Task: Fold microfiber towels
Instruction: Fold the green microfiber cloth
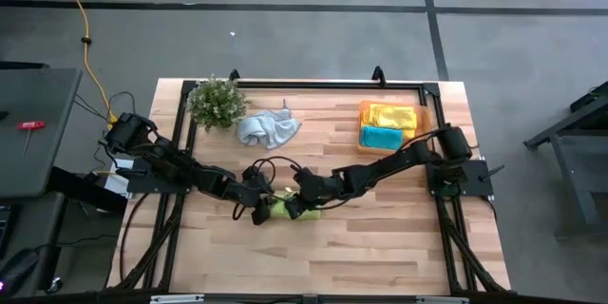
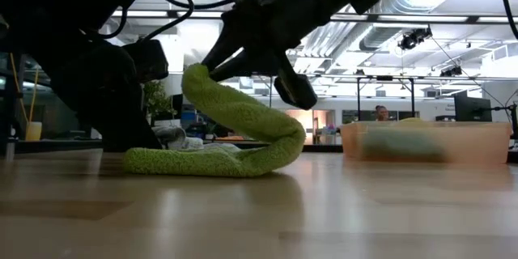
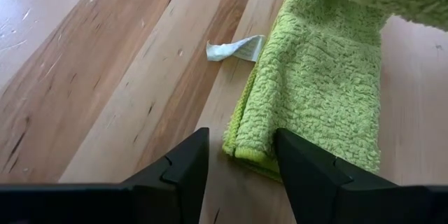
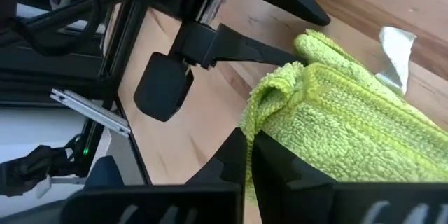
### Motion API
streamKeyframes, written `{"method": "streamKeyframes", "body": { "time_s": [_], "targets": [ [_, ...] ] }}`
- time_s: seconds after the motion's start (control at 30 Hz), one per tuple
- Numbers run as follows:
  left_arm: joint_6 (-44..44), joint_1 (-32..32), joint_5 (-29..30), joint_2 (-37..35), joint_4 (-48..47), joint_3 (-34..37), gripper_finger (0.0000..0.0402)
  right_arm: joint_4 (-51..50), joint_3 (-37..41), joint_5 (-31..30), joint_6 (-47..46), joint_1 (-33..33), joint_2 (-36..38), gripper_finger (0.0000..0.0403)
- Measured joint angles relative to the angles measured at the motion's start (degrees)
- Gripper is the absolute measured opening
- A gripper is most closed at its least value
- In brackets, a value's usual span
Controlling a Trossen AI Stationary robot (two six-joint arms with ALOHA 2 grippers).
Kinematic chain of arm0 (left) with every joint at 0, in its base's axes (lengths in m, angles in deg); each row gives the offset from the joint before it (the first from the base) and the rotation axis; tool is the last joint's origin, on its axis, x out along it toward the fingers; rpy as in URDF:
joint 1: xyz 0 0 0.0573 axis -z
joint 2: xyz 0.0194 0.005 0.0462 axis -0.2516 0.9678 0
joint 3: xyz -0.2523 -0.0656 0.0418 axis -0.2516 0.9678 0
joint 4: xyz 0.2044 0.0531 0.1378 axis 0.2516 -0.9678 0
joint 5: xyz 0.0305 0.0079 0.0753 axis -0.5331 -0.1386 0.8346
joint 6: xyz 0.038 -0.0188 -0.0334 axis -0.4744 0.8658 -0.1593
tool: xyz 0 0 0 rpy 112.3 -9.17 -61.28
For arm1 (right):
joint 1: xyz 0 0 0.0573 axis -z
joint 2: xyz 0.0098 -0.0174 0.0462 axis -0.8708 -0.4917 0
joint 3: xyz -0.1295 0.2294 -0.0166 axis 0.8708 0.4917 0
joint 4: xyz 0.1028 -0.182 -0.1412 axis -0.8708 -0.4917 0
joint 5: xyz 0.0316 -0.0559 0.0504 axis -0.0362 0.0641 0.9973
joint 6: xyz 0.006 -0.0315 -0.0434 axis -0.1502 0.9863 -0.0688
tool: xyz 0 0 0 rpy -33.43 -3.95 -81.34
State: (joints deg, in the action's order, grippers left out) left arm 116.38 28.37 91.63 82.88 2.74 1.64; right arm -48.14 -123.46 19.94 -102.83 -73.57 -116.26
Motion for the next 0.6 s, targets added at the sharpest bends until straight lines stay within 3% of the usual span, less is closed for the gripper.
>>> {"method": "streamKeyframes", "body": {
  "time_s": [0.17,0.4,0.5,0.6],
  "targets": [
    [-0.1,0.0,0.1,0.0,0.0,0.0,0.0154,2.0,0.0,0.8,0.8,0.0,0.0,0.0038],
    [-0.1,0.0,0.1,0.0,0.0,0.0,0.0154,8.2,0.0,1.8,3.1,1.4,0.1,0.0155],
    [-0.9,-0.1,-0.8,-0.5,-0.2,0.0,0.0154,6.2,0.0,4.2,6.8,2.5,1.4,0.0192],
    [-3.6,-0.5,-4.1,-2.5,-0.4,-0.1,0.0154,-1.1,0.0,4.3,10.6,3.1,4.9,0.0204]
  ]
}}
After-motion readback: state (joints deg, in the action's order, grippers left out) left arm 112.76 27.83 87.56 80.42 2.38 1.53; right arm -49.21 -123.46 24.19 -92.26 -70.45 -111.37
